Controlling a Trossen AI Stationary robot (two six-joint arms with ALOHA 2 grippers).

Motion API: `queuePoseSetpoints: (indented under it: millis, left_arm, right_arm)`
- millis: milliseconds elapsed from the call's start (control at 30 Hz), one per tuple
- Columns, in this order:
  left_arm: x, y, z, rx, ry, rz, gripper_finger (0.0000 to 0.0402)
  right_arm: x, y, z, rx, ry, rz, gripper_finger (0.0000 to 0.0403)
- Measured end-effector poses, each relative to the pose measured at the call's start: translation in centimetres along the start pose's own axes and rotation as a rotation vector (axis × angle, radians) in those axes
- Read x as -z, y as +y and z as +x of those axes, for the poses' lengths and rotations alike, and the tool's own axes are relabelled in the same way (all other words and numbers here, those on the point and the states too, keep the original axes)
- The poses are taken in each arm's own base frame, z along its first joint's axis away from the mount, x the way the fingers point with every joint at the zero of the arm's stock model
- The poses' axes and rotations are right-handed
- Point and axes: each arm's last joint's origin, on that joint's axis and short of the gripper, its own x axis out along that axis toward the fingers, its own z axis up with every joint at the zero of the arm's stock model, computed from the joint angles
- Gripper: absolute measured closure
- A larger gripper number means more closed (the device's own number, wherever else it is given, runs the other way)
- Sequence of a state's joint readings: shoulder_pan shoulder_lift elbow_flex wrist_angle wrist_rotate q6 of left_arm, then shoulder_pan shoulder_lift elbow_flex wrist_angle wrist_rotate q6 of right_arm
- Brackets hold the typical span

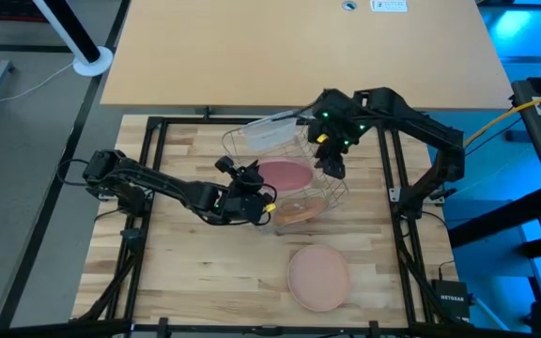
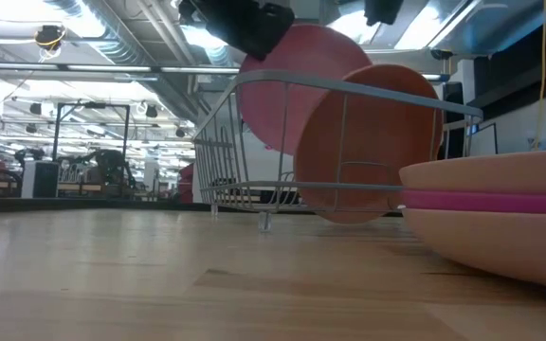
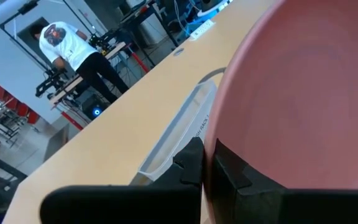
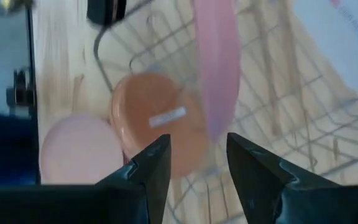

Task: Sort dishes
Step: Put the light pink plate in the dish rack

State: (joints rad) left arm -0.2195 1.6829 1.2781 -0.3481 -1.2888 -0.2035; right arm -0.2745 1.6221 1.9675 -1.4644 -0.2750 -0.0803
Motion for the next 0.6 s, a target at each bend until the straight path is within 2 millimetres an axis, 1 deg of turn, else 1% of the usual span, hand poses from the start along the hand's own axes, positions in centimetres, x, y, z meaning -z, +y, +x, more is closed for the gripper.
queuePoseSetpoints:
  millis: [67,233,433,500,600]
  left_arm:
    - [0.0,0.0,0.0,0.0,0.0,-0.004,0.0401]
    - [-0.1,0.0,0.0,0.001,-0.002,-0.008,0.0401]
    - [-0.5,-0.1,-0.1,0.005,-0.017,-0.042,0.0401]
    - [-0.4,-0.1,-0.1,0.004,-0.016,-0.039,0.0401]
    - [-0.4,-0.1,-0.1,0.005,-0.017,-0.035,0.0401]
  right_arm:
    - [-0.4,-0.2,0.2,0.021,-0.024,0.02,0.0242]
    - [-0.9,-0.6,1.4,0.05,0.008,0.08,0.0242]
    - [-1.8,-1.0,3.1,-0.001,0.019,0.088,0.0242]
    - [-2.1,-1.0,3.4,-0.031,0.003,0.082,0.0242]
    - [-2.4,-1.1,3.7,-0.026,-0.011,0.075,0.0242]
